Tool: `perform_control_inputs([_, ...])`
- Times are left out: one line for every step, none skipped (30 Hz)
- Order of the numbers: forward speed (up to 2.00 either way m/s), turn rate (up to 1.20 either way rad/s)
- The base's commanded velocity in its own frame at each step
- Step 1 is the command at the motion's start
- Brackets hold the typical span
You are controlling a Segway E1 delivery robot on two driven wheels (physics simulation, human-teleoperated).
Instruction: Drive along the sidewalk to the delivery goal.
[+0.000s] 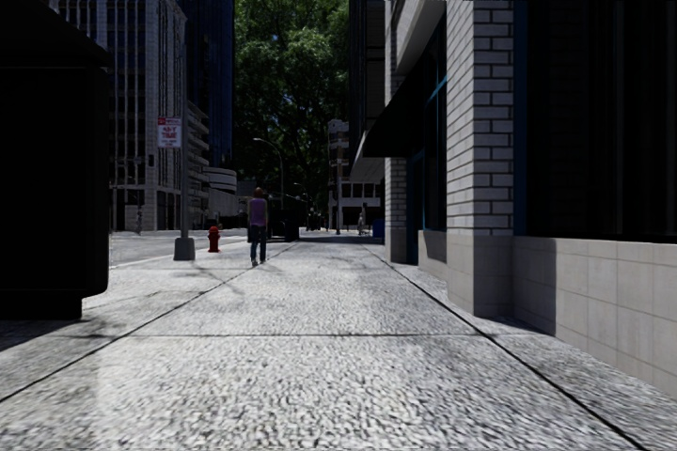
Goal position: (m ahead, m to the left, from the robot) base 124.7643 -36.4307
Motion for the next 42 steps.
perform_control_inputs([2.0, 0.0])
perform_control_inputs([2.0, 0.0])
perform_control_inputs([2.0, 0.0])
perform_control_inputs([2.0, 0.0])
perform_control_inputs([2.0, 0.0])
perform_control_inputs([2.0, 0.0])
perform_control_inputs([2.0, 0.0])
perform_control_inputs([2.0, 0.0])
perform_control_inputs([2.0, 0.0])
perform_control_inputs([2.0, 0.0])
perform_control_inputs([2.0, 0.0])
perform_control_inputs([2.0, 0.0])
perform_control_inputs([2.0, 0.0])
perform_control_inputs([2.0, 0.0])
perform_control_inputs([2.0, 0.0])
perform_control_inputs([2.0, 0.0])
perform_control_inputs([2.0, 0.0])
perform_control_inputs([2.0, 0.0])
perform_control_inputs([2.0, 0.0])
perform_control_inputs([2.0, 0.0])
perform_control_inputs([2.0, 0.0])
perform_control_inputs([2.0, 0.0])
perform_control_inputs([2.0, 0.0])
perform_control_inputs([2.0, 0.0])
perform_control_inputs([2.0, 0.0])
perform_control_inputs([2.0, 0.0])
perform_control_inputs([2.0, 0.0])
perform_control_inputs([2.0, 0.0])
perform_control_inputs([2.0, 0.0])
perform_control_inputs([2.0, 0.0])
perform_control_inputs([2.0, 0.0])
perform_control_inputs([2.0, 0.0])
perform_control_inputs([2.0, 0.0])
perform_control_inputs([2.0, 0.0])
perform_control_inputs([2.0, 0.0])
perform_control_inputs([2.0, 0.0])
perform_control_inputs([2.0, 0.0])
perform_control_inputs([2.0, 0.0])
perform_control_inputs([2.0, 0.0])
perform_control_inputs([2.0, 0.0])
perform_control_inputs([2.0, 0.0])
perform_control_inputs([2.0, 0.0])
